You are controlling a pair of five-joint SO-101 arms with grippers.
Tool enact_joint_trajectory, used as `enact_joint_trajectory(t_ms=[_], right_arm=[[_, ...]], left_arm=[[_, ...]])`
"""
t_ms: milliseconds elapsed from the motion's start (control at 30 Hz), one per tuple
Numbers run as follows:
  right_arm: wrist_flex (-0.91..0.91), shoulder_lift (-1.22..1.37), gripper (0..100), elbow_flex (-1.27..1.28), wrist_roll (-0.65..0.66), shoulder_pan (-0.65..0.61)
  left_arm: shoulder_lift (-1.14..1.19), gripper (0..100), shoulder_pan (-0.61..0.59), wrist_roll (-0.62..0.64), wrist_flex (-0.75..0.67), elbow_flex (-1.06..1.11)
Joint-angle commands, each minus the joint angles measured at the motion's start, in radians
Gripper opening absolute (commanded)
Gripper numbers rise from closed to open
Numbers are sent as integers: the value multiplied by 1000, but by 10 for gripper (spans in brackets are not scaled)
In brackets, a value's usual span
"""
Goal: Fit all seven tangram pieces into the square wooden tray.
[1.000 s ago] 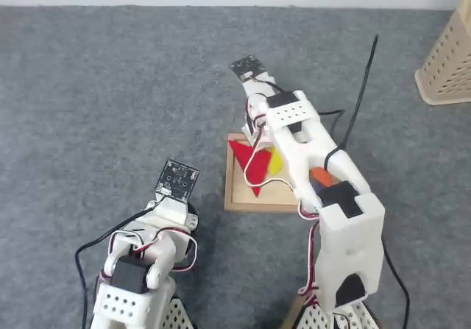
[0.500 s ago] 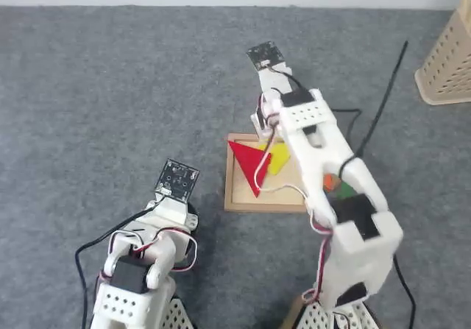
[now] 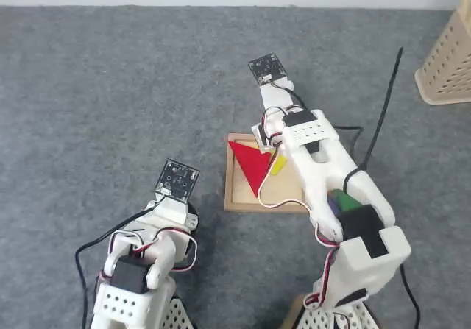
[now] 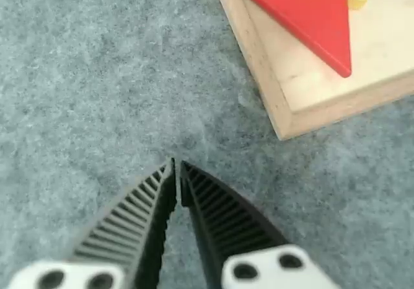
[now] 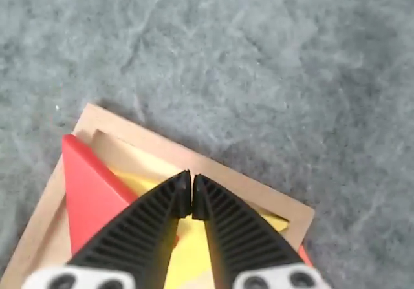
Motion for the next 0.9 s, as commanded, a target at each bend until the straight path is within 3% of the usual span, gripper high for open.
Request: enact_joint_trajectory(t_ms=[0, 267, 867], right_arm=[[18, -21, 7, -28, 31, -27], [134, -45, 7, -23, 37, -74], [90, -199, 7, 158, 66, -77]], left_arm=[[-20, 12, 0, 6, 6, -19], [-20, 12, 0, 6, 6, -19], [-20, 12, 0, 6, 6, -19]])
